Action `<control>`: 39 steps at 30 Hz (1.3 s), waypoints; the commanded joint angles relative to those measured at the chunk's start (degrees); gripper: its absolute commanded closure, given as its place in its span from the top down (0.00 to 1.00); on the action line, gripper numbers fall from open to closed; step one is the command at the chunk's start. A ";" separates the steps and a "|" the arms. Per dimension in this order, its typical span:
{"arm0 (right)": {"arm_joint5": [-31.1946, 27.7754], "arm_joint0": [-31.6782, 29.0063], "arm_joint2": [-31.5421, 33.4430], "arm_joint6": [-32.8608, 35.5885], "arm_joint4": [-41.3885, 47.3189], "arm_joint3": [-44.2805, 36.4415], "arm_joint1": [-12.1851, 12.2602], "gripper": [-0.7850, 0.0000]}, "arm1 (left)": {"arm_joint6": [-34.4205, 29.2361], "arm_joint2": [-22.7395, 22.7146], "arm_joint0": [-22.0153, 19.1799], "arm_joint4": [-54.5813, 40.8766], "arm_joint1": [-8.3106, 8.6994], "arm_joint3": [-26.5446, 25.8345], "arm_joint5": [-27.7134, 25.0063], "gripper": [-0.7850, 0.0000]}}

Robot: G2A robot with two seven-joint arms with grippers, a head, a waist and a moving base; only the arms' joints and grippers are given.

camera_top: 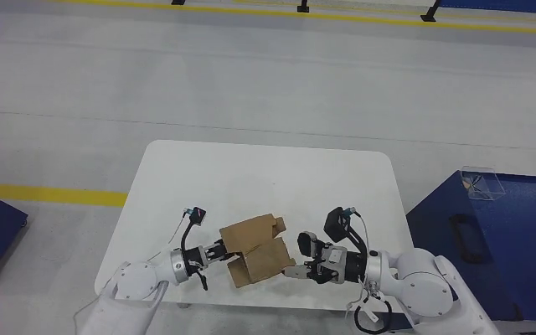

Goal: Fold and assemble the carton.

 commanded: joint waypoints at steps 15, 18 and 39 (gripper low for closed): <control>-2.16 -11.28 12.45 -26.52 -0.29 -5.04 -0.40 1.00 | -8.25 3.59 -3.44 -38.64 -1.55 6.28 35.18 0.00; -2.16 -11.28 12.45 -26.52 -0.29 -5.04 -0.40 1.00 | -8.25 3.59 -3.44 -38.64 -1.55 6.28 35.18 0.00; 18.19 -4.07 1.85 -28.73 -25.03 -1.10 -1.99 1.00 | -3.47 5.71 0.76 -30.68 -1.70 3.00 18.36 0.00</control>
